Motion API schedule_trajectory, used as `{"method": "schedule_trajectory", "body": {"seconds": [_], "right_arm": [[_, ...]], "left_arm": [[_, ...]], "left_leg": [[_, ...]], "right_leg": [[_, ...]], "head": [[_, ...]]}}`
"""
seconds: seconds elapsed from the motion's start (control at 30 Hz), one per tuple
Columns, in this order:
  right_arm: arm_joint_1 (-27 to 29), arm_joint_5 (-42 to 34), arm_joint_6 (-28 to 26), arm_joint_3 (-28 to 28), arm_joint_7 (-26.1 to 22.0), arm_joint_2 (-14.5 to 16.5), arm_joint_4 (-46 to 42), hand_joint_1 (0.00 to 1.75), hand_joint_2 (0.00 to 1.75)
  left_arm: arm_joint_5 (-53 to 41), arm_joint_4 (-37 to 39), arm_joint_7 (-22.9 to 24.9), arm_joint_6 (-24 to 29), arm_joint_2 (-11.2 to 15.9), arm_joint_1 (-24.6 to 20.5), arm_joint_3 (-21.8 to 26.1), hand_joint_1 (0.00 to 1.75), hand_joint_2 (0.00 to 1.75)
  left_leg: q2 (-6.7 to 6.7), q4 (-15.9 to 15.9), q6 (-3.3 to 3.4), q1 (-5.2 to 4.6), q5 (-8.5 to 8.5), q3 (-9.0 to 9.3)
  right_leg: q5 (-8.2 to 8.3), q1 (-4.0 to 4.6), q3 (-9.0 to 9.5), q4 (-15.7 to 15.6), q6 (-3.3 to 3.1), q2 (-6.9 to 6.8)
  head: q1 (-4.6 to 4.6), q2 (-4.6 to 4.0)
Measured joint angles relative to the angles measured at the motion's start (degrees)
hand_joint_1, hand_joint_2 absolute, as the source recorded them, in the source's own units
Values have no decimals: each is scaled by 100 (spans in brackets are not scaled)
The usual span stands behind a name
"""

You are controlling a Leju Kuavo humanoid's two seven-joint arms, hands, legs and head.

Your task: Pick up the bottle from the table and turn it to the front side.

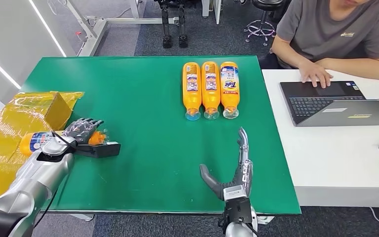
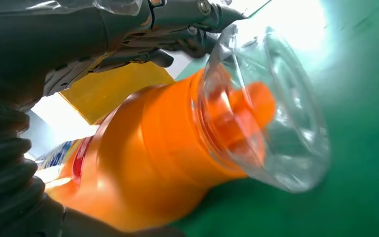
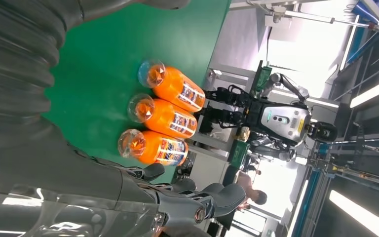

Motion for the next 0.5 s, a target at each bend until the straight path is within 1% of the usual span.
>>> {"method": "schedule_trajectory", "body": {"seconds": [0.1, 0.2, 0.37, 0.5], "right_arm": [[-6, 87, -28, -23, 37, 9, -47, 0, 175], [-8, 190, -23, -43, 74, 22, -100, 0, 175], [-9, 335, -2, -96, 143, 58, -203, 0, 175], [-2, 369, 15, -149, 168, 90, -245, 0, 175]], "left_arm": [[-16, 69, 101, -32, -4, -75, -54, 0, 175], [28, 101, 186, 163, -20, -113, -83, 0, 175], [297, 105, 237, 864, -57, -125, -61, 0, 175], [802, 79, 25, 1788, -58, -40, 127, 0, 175]], "left_leg": [[0, 0, 0, 0, 0, 0], [0, 0, -1, 0, 0, 0], [0, 0, -1, -1, 0, 0], [1, 0, -1, 0, 0, 0]], "right_leg": [[0, 0, 0, 0, 0, 0], [0, 0, 0, 0, 0, 0], [0, 0, 0, 0, 0, 0], [0, 0, 0, 0, 0, 1]], "head": [[0, 0], [1, 0], [0, 0], [-1, 0]]}}
